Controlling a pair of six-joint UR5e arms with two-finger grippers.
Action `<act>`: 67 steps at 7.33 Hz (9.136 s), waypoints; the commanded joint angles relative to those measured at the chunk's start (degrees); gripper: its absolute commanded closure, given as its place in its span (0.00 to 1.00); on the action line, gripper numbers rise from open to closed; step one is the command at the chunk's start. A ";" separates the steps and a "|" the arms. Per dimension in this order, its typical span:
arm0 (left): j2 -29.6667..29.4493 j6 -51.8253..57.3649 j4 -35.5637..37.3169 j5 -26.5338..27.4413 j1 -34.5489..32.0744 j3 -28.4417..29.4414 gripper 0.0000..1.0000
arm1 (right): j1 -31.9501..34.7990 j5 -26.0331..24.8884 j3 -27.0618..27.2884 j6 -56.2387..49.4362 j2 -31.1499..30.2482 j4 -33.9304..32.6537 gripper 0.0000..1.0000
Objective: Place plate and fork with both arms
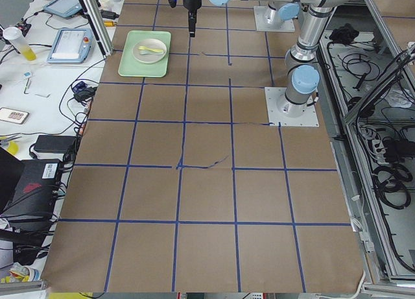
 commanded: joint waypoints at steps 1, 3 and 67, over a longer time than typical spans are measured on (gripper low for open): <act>0.53 -0.11 -0.06 -0.10 -0.12 -0.14 0.00 | 0.22 -0.13 1.21 1.46 1.75 -4.74 0.00; 0.53 -0.11 -0.23 0.16 -0.12 -0.14 0.00 | 1.01 0.05 -1.74 1.13 7.52 -11.45 0.00; 0.36 -0.29 0.21 0.34 -0.12 -2.07 0.00 | -0.48 1.81 -20.14 -0.63 41.76 -25.96 0.00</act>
